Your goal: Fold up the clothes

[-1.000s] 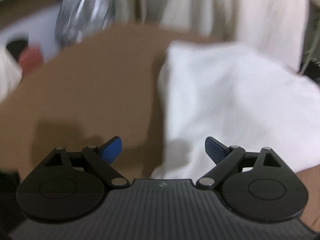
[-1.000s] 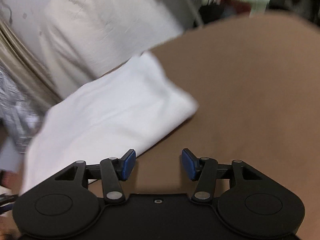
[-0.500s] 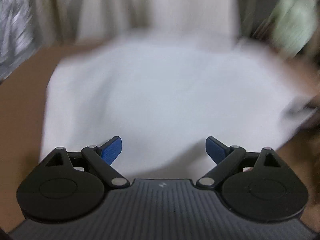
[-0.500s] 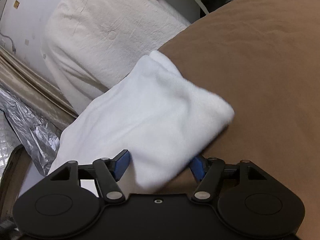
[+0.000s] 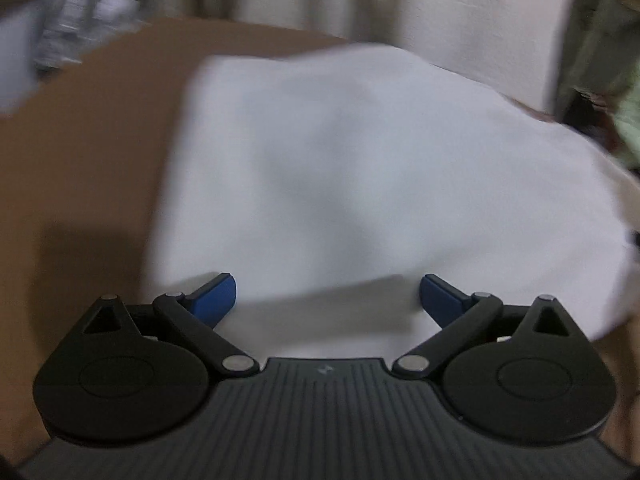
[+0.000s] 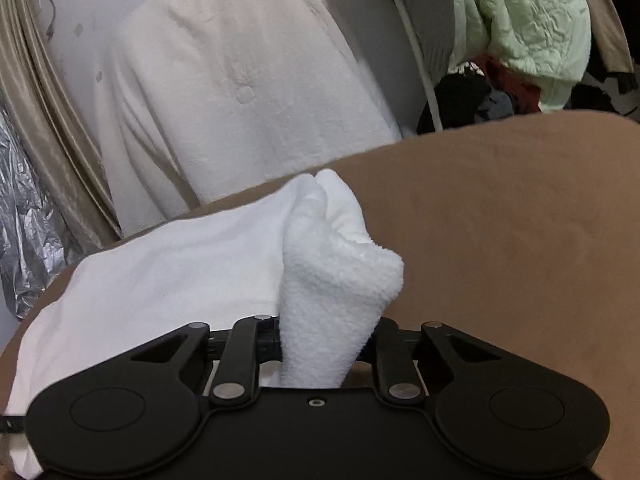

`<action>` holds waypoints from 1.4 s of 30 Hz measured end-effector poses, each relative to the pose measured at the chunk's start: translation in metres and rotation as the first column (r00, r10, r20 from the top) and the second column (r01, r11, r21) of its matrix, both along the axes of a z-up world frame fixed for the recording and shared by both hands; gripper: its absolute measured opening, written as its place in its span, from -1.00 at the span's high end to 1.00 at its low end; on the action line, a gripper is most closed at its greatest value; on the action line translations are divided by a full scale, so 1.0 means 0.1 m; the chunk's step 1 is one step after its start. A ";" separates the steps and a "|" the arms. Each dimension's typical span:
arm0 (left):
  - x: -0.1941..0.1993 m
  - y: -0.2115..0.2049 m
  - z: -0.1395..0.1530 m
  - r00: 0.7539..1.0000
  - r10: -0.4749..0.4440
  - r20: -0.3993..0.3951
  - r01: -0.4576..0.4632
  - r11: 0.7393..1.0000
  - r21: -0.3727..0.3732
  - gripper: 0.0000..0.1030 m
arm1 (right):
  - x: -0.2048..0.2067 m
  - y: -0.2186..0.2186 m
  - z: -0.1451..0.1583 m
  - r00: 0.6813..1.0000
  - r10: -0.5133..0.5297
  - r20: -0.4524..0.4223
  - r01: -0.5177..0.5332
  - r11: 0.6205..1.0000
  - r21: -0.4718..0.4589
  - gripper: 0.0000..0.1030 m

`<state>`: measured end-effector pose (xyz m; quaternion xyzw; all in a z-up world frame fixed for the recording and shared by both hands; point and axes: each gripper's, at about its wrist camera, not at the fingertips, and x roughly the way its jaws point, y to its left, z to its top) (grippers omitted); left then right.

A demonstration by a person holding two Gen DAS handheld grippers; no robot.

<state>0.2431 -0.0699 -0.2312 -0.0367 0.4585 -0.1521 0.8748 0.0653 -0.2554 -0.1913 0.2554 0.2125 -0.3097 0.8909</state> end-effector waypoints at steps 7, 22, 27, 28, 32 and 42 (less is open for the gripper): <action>0.06 0.55 0.07 0.988 0.157 -0.014 -0.157 0.987 -0.021 -0.85 | 0.16 0.17 0.01 0.995 -0.030 -0.100 0.020 0.995 -0.097 0.62; 0.00 1.46 0.13 0.966 0.250 -0.058 -0.256 0.922 -0.291 -0.85 | 1.65 2.30 1.48 0.780 0.473 -0.411 -0.616 0.459 -0.641 0.63; 0.10 1.51 0.04 0.967 0.242 -0.080 -0.254 0.897 -0.360 -0.85 | 1.93 3.06 1.04 0.601 0.655 -0.457 -0.770 0.324 -0.550 0.63; 0.12 1.51 0.02 0.967 0.239 -0.089 -0.255 0.893 -0.370 -0.85 | 1.97 3.18 0.85 0.564 0.672 -0.481 -0.801 0.302 -0.517 0.63; 0.21 1.34 -0.06 0.972 0.204 -0.120 -0.231 0.929 -0.289 -0.85 | 1.95 3.37 0.11 0.479 0.654 -0.585 -0.872 0.276 -0.405 0.63; 0.20 1.25 0.04 0.978 0.210 -0.014 -0.206 0.941 -0.270 -0.84 | 1.79 3.23 0.73 0.617 0.670 -0.413 -0.781 0.454 -0.429 0.63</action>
